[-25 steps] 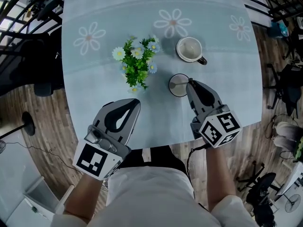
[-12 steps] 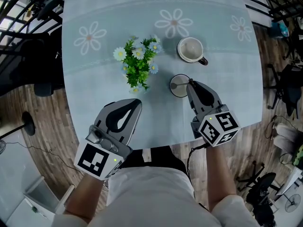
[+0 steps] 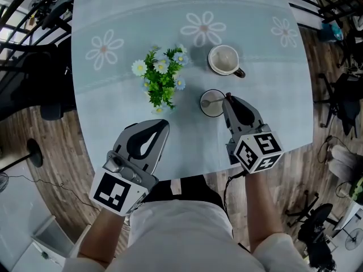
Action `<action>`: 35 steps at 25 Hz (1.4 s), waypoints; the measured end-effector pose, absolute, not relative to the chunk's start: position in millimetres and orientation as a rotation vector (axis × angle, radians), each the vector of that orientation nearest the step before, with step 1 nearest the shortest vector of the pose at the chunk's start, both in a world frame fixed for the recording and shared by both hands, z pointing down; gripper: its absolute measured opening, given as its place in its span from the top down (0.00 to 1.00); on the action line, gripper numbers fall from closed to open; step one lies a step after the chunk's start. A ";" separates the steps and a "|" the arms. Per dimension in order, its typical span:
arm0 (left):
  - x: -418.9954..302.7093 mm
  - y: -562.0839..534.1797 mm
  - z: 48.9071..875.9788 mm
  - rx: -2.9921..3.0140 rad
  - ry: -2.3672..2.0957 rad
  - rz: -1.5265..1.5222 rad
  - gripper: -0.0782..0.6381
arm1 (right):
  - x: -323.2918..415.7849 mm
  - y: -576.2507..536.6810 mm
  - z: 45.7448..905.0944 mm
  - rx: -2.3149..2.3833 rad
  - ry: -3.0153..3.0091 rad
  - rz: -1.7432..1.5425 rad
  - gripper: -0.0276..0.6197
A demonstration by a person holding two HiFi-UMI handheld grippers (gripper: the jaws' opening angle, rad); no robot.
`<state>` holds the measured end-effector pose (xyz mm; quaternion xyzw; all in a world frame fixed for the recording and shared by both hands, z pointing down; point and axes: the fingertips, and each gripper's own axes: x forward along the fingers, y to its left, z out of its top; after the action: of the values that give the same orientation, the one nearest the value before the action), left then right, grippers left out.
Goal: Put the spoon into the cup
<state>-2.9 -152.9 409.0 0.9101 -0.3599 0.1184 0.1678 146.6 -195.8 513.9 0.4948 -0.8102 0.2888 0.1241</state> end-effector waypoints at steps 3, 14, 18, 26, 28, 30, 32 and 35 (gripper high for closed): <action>-1.0 -153.2 408.6 2.595 -1.015 0.338 0.87 | 150.5 -195.7 516.4 1.461 -2.347 0.856 0.87; 0.7 -151.5 400.5 2.632 -0.980 0.340 0.87 | 155.9 -189.1 515.0 1.509 -2.335 0.900 0.82; -1.7 -150.1 392.8 2.652 -0.966 0.336 0.87 | 158.7 -184.5 505.9 1.545 -2.327 0.892 0.78; -1.5 -148.8 361.9 2.731 -0.911 0.284 0.87 | 169.6 -170.7 458.3 1.667 -2.324 0.803 0.77; -1.9 -147.4 352.9 2.750 -0.899 0.268 0.87 | 171.0 -165.8 443.4 1.691 -2.328 0.775 0.77; -2.7 -146.0 344.5 2.767 -0.888 0.252 0.87 | 171.6 -160.7 429.1 1.711 -2.333 0.749 0.77; -4.1 -144.7 337.2 2.783 -0.876 0.238 0.87 | 170.5 -155.6 415.8 1.728 -2.340 0.723 0.78; -6.3 -142.2 327.0 2.806 -0.857 0.224 0.87 | 167.1 -147.9 396.5 1.750 -2.351 0.685 0.79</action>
<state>-6.3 -142.2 327.0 0.9489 -0.2898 0.0758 0.0994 167.1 -147.9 396.5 0.5802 -0.7795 0.2270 0.0656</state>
